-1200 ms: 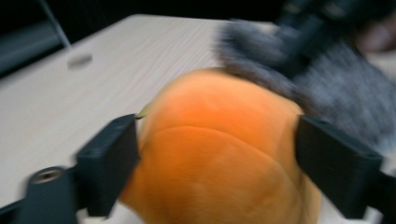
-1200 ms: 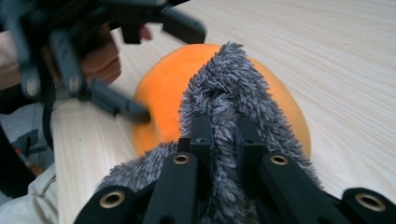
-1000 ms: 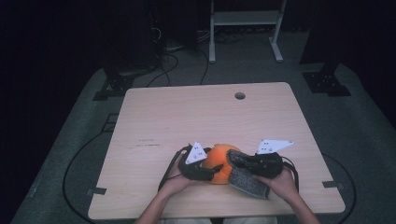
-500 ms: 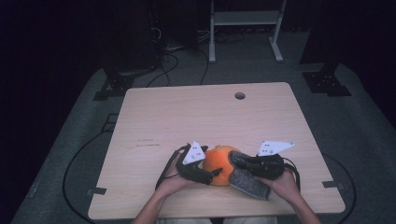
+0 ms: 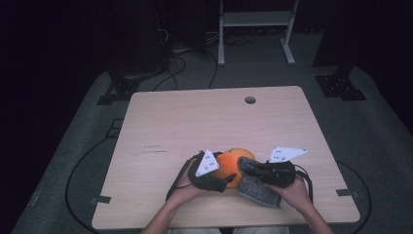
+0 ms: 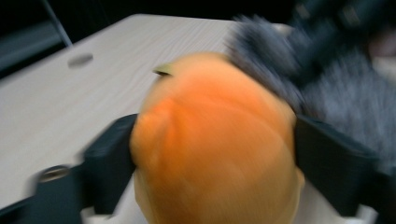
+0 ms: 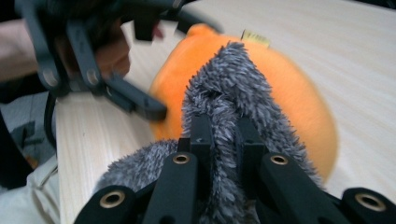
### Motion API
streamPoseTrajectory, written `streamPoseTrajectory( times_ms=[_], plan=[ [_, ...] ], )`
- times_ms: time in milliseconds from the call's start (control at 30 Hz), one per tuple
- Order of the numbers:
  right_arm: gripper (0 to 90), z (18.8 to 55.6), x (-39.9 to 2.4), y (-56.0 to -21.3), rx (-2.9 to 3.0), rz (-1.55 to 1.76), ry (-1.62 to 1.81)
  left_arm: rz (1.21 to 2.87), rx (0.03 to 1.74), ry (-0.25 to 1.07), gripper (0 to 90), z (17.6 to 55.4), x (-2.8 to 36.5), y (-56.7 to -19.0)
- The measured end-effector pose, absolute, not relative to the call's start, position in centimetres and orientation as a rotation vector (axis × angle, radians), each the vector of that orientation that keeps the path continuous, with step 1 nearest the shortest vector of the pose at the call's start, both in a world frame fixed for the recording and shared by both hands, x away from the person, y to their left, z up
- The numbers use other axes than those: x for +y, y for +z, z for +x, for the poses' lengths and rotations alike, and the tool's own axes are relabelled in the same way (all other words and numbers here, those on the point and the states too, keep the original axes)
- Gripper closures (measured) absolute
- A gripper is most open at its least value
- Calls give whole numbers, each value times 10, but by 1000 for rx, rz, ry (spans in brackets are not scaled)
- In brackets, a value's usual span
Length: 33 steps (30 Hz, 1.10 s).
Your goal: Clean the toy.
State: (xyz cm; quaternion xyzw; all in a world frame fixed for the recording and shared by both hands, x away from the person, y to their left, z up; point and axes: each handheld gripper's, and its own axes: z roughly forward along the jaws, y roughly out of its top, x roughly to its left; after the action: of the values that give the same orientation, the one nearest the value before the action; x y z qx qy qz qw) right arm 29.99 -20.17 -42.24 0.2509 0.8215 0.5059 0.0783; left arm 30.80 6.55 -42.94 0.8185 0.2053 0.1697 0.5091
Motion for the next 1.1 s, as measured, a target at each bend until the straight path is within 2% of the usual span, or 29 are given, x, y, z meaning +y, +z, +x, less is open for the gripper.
streamPoseTrajectory(
  times_ms=[33, 100, 167, 400, 533, 733, 933, 1100],
  plan=[
    [805, 299, -200, -423, 2459, 738, 1516, 1974, 539, 383, 116, 311, 68, -430],
    [805, 297, -198, -422, 2440, 734, 1511, 1984, 540, 413, 267, 311, 71, -434],
    [805, 302, -203, -426, 2438, 777, 1485, 1990, 537, 399, 288, 311, 72, -436],
    [804, 317, -225, -441, 2431, 990, 1405, 2012, 533, 392, 322, 313, 82, -441],
    [804, 312, -217, -430, 2387, 935, 1497, 2023, 538, 384, 329, 314, 87, -442],
    [804, 320, -225, -442, 2411, 1031, 1470, 2035, 511, 395, 332, 312, 89, -443],
    [803, 313, -219, -425, 2355, 931, 1607, 2046, 478, 396, 334, 310, 87, -443],
    [804, 322, -224, -441, 2384, 1040, 1449, 2041, 472, 390, 332, 310, 88, -444]
  ],
)
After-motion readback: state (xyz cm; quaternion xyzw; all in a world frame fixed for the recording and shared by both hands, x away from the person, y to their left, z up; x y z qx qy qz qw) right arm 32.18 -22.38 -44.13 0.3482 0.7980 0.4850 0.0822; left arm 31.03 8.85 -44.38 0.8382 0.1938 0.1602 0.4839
